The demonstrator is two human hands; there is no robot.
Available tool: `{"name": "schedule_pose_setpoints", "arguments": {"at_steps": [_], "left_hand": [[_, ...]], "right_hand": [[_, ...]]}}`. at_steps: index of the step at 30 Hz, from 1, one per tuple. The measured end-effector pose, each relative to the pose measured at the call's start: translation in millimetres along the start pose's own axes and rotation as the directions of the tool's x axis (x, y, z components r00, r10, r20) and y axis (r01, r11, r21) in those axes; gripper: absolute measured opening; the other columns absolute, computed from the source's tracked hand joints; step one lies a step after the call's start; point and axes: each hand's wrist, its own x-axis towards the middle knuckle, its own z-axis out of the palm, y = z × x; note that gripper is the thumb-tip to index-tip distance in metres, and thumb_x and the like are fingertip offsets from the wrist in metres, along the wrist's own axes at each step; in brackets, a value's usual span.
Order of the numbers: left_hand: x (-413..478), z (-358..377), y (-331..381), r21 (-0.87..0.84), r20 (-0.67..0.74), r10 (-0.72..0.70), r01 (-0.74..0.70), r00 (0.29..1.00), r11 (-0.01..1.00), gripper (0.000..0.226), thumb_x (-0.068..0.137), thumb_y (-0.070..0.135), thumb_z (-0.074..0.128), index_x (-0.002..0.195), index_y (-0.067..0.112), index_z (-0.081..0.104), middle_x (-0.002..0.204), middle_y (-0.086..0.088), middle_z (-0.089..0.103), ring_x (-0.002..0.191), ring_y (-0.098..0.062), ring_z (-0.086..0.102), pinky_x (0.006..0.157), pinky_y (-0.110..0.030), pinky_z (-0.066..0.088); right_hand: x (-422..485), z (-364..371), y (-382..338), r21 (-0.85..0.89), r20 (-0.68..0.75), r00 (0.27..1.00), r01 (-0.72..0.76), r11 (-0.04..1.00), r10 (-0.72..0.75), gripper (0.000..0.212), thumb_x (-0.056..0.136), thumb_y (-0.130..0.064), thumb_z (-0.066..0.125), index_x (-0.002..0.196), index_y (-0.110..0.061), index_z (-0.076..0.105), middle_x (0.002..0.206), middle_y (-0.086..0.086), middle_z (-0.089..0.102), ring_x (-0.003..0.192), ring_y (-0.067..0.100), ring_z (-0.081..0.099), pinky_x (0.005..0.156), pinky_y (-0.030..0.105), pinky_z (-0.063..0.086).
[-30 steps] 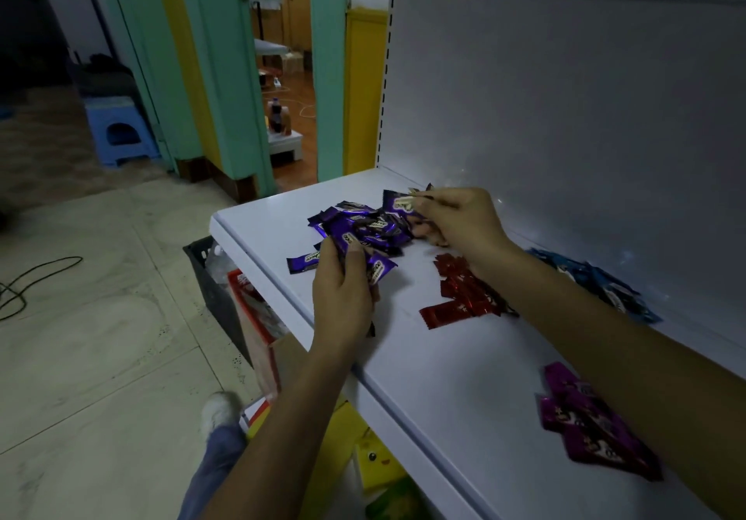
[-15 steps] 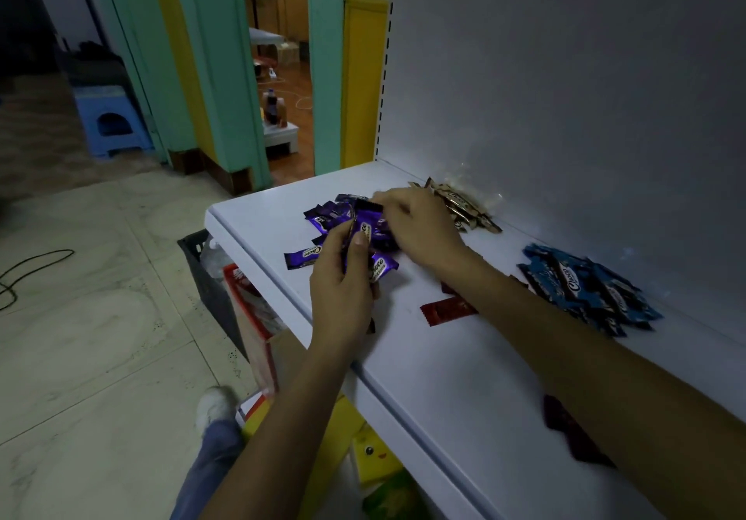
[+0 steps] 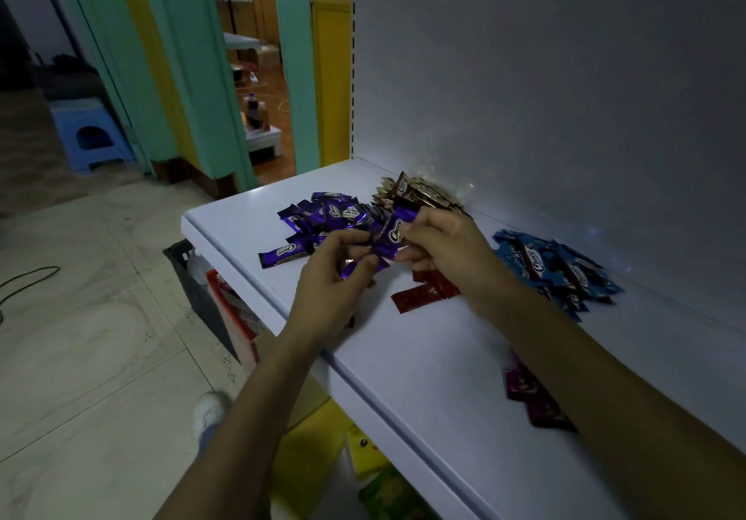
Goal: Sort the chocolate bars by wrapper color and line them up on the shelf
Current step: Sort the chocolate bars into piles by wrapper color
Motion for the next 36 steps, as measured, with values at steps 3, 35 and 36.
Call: {"name": "schedule_pose_setpoints", "arguments": {"at_steps": [3, 35, 36], "left_hand": [[1.2, -1.7, -1.1, 0.059, -0.004, 0.002, -0.002, 1.000, 0.998, 0.029, 0.090, 0.007, 0.062, 0.112, 0.025, 0.054, 0.100, 0.002, 0.066, 0.083, -0.008, 0.067, 0.071, -0.020, 0.055], [-0.9, -0.1, -3.8, -0.236, -0.451, -0.104, -0.006, 0.886, 0.972, 0.016, 0.101, 0.028, 0.042, 0.092, 0.023, 0.054, 0.067, -0.002, 0.057, 0.043, -0.005, 0.047, 0.043, -0.020, 0.038], [-1.1, 0.0, -2.8, -0.243, -0.452, -0.110, -0.004, 0.885, 0.970, 0.020, 0.103, 0.031, 0.037, 0.094, 0.024, 0.054, 0.064, -0.002, 0.056, 0.044, -0.006, 0.047, 0.044, -0.021, 0.037]], "right_hand": [[-0.5, -1.9, 4.7, -0.016, -0.060, 0.997, -0.047, 0.999, 0.046, 0.015, 0.094, -0.010, 0.054, 0.084, -0.018, 0.061, 0.070, -0.006, 0.063, 0.063, 0.007, 0.060, 0.061, 0.023, 0.049], [89.9, 56.6, -2.1, -0.618, -0.078, 0.948, 0.197, 0.761, -0.308, 0.038, 0.096, -0.036, 0.050, 0.079, -0.008, 0.070, 0.073, 0.008, 0.067, 0.067, 0.023, 0.061, 0.065, 0.038, 0.050], [78.1, 55.0, -7.4, -0.479, -0.101, 0.961, 0.179, 0.859, -0.257, 0.040, 0.097, -0.038, 0.048, 0.082, -0.008, 0.069, 0.074, 0.008, 0.067, 0.065, 0.022, 0.060, 0.062, 0.036, 0.049]]}}
